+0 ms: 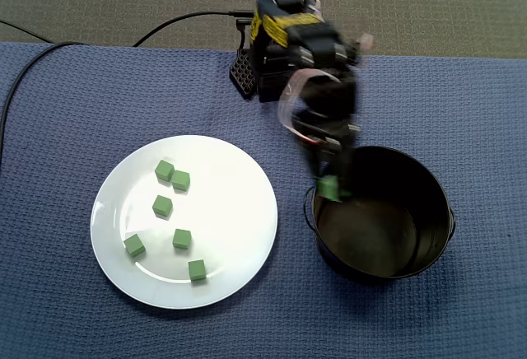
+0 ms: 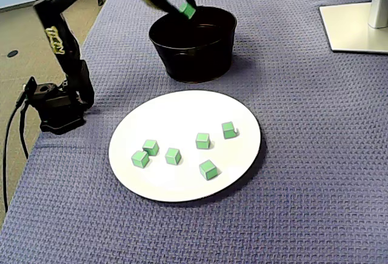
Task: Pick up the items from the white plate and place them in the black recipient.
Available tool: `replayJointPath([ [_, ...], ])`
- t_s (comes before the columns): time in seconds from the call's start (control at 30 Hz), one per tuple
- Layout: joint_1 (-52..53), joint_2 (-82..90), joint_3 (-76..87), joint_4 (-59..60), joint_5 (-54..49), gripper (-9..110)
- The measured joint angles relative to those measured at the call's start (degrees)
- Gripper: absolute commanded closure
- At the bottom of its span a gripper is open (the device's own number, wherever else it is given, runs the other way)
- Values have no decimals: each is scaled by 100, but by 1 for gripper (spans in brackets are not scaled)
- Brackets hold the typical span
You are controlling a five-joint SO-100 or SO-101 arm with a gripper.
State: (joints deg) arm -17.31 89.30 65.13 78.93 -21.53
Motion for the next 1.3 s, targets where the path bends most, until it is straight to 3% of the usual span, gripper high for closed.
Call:
replayJointPath([
  [0.2, -747, -1934, -782, 211, -158, 100],
  [0.3, -905, -2206, -791, 211, -158, 68],
  [0.4, -976, -2083, -729, 220, -158, 57],
  [0.6, -545, -615, -571, 967, 220, 65],
  [0.8, 1960, 993, 378, 1696, 1362, 69],
  [0.97, 4008, 1081, 2558, 712, 1687, 67],
  [1.13, 4465, 659, 4342, -562, 1723, 67],
  [1.3, 4544, 387, 4685, -1011, 1617, 69],
])
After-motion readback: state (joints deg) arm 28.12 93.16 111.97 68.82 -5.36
